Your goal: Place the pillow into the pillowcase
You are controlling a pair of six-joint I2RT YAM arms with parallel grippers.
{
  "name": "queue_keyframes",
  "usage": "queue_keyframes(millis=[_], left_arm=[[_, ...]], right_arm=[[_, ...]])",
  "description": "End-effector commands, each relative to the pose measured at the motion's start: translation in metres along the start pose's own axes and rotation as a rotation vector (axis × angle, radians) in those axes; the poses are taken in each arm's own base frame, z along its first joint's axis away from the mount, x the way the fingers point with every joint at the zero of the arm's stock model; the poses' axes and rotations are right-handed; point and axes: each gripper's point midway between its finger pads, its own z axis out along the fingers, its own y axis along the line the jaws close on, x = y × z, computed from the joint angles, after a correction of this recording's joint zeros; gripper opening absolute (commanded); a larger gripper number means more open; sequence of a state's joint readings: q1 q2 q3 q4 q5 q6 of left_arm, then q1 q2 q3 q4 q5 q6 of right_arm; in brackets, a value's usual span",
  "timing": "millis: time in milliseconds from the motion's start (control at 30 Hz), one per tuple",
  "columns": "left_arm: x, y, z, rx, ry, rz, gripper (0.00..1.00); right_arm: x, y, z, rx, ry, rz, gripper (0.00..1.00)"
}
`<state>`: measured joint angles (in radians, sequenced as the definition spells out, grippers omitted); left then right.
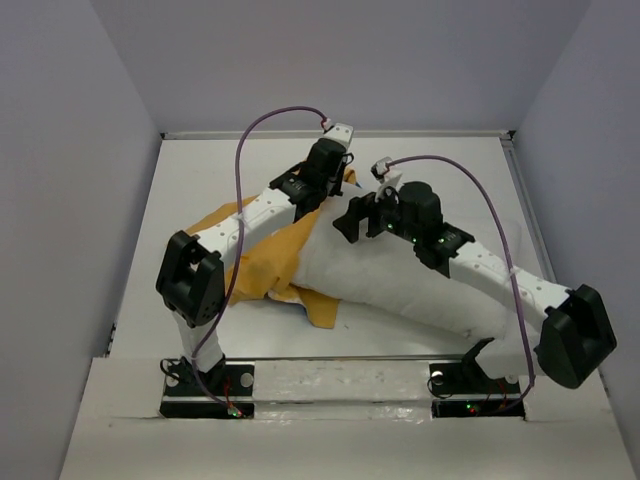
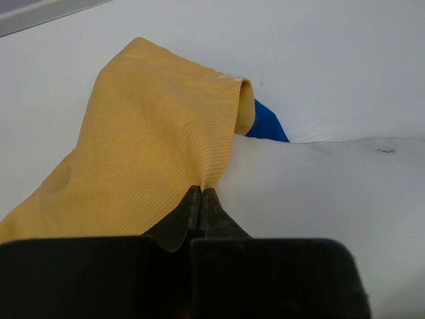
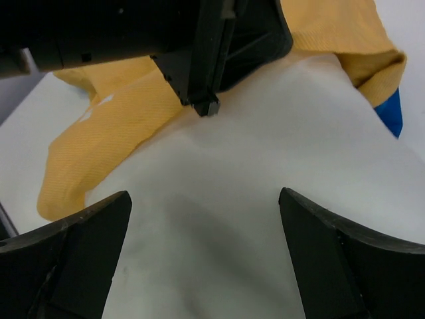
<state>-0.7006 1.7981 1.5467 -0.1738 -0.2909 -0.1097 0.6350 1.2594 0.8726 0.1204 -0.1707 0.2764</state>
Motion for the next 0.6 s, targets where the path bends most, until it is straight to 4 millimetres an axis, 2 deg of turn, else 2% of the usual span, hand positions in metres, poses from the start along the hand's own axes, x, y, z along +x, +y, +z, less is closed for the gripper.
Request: queue_keyframes(millis=[0,67,167,200,233,267,300,333,433,467,500,533,567], left_arm=[[-0.057,-0.019,-0.037,0.134,-0.163,-0.105,0.0],[-0.071,-0.028,-0.053,0.201,-0.204,-0.147,0.0],[-0.085,-0.04,-0.073,0.298,-0.248,-0.205,0.0],[-0.099,-0.044,-0.084,0.339,-0.295,-0.223,0.0],[-0.103,-0.046,-0.089,0.357,-0.305,-0.238,0.0],[-0.107,-0.048,-0.094,0.377,-0.314,-0.261,0.0],[-0.11,-0.049,-0.099,0.39,-0.325,-0.273,0.0],[-0.116,-0.056,-0.109,0.443,-0.341,-0.278,0.0],[-0.123,-0.064,-0.127,0.518,-0.356,-0.319,0.0],[-0.127,-0.068,-0.135,0.56,-0.37,-0.326,0.0],[-0.128,-0.07,-0.139,0.579,-0.376,-0.339,0.0],[-0.127,-0.072,-0.148,0.61,-0.382,-0.359,0.0],[-0.126,-0.072,-0.151,0.62,-0.384,-0.367,0.0]], right_arm=[[-0.015,-0.005,0.025,-0.057,0.033,-0.239,1.0],[-0.01,-0.001,0.035,-0.106,0.062,-0.284,1.0],[0.018,0.01,0.045,-0.225,0.139,-0.266,1.0],[0.025,0.01,0.05,-0.236,0.137,-0.246,1.0],[0.029,0.01,0.052,-0.243,0.126,-0.245,0.99],[0.045,0.008,0.051,-0.245,0.143,-0.199,0.9],[0.038,0.012,0.055,-0.268,0.082,-0.196,0.82],[0.039,0.018,0.054,-0.293,0.062,-0.15,0.63],[0.037,0.023,0.06,-0.325,0.005,-0.1,0.27],[0.032,0.021,0.064,-0.303,-0.012,-0.061,0.01],[0.027,0.019,0.066,-0.288,-0.033,-0.039,0.0],[0.011,0.022,0.064,-0.28,-0.098,0.0,0.0],[-0.015,0.022,0.06,-0.259,-0.214,0.009,0.0]])
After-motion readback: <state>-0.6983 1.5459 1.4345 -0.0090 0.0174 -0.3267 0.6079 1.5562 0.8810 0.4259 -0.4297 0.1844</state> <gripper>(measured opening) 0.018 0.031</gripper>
